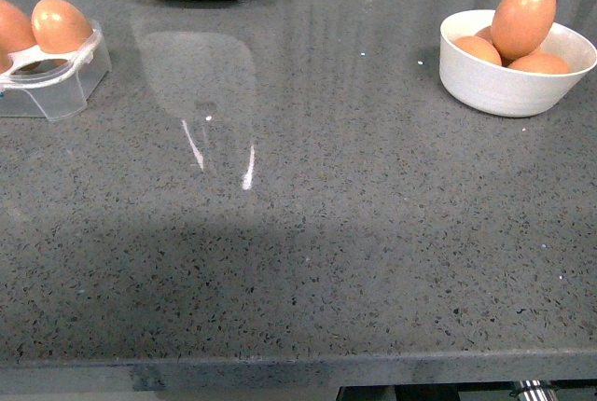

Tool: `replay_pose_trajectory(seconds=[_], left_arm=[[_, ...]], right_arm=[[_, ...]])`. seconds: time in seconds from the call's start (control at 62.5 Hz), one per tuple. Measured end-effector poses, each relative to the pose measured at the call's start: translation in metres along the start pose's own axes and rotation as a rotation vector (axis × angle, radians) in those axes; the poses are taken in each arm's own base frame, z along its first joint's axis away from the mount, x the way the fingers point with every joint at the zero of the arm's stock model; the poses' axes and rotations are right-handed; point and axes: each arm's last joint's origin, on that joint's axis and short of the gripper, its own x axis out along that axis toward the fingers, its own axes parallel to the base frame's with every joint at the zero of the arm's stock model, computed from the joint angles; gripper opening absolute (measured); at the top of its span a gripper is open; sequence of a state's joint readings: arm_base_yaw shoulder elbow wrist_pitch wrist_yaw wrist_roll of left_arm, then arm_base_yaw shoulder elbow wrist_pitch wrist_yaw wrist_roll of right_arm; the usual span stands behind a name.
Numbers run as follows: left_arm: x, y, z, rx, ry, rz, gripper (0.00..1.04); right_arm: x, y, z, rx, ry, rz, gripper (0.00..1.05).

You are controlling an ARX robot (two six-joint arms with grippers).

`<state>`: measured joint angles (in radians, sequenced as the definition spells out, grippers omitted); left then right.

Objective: Put egg into box

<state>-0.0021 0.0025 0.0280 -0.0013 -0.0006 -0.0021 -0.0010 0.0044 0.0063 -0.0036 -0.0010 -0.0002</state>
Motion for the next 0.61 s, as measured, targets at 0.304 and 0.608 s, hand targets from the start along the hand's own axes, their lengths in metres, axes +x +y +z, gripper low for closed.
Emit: replay_pose_trajectory(seconds=[0.304,0.608], left_arm=[[0.000,0.000,0.000,0.000,0.000,0.000,0.98],[0.000,0.000,0.000,0.000,0.000,0.000,0.98]], right_arm=[[0.000,0.000,0.000,0.000,0.000,0.000,0.97],[0.026,-0.009,0.042,-0.013,-0.001,-0.093,0.97]])
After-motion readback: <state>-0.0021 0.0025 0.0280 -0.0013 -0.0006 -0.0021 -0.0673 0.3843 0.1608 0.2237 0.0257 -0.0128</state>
